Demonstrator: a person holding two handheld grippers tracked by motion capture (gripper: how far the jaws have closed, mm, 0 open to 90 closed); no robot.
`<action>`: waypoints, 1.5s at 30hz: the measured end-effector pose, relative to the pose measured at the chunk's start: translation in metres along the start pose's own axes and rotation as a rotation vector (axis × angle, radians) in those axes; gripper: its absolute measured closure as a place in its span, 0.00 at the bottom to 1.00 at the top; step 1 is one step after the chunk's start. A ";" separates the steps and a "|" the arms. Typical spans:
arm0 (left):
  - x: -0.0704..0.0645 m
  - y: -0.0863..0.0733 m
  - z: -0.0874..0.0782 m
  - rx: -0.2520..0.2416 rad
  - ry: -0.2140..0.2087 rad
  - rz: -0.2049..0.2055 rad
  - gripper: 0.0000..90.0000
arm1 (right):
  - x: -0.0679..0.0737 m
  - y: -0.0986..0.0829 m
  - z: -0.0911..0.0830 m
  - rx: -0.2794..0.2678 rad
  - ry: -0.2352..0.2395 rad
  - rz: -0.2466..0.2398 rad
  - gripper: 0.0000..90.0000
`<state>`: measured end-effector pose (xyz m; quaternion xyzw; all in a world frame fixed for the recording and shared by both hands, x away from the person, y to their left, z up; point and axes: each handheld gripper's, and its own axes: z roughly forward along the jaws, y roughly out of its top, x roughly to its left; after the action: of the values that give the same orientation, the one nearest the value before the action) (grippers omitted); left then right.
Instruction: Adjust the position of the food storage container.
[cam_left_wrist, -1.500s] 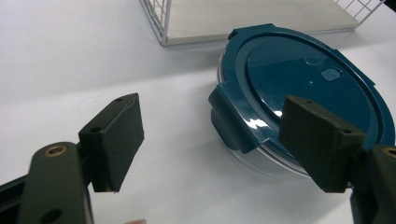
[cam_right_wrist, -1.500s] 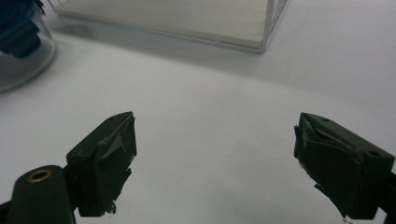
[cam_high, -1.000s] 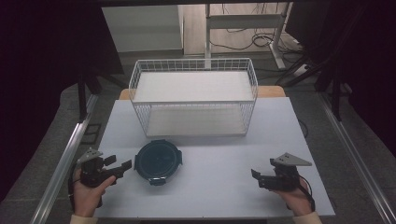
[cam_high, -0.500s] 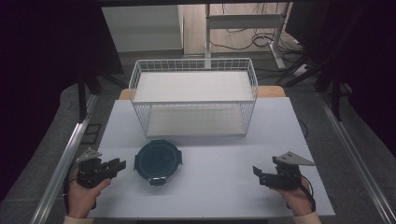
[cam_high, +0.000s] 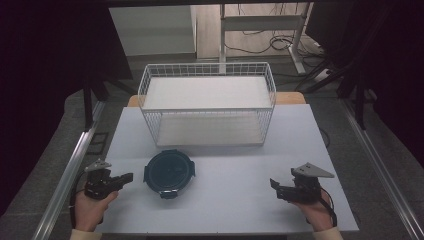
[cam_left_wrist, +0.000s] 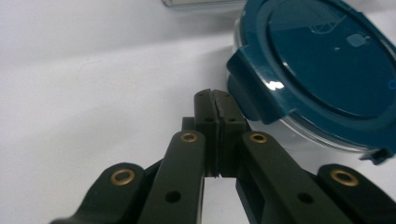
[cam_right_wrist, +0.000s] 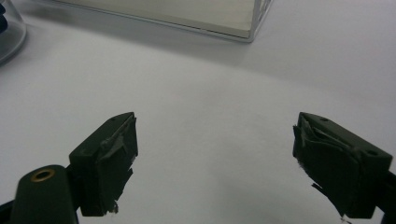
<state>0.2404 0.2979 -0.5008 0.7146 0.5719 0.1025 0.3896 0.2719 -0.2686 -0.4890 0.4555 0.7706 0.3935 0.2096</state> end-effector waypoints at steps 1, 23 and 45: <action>0.000 0.000 0.002 0.007 -0.003 -0.002 1.00 | 0.000 0.000 0.000 0.000 -0.001 -0.002 0.15; -0.007 0.016 0.029 0.058 -0.049 0.000 1.00 | 0.001 -0.004 0.001 0.017 -0.044 -0.001 0.15; -0.014 0.020 0.035 0.060 -0.044 0.009 1.00 | 0.001 -0.003 -0.001 0.016 -0.064 0.021 0.17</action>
<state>0.2718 0.2694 -0.5065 0.7307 0.5626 0.0714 0.3801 0.2688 -0.2690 -0.4912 0.4775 0.7617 0.3747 0.2266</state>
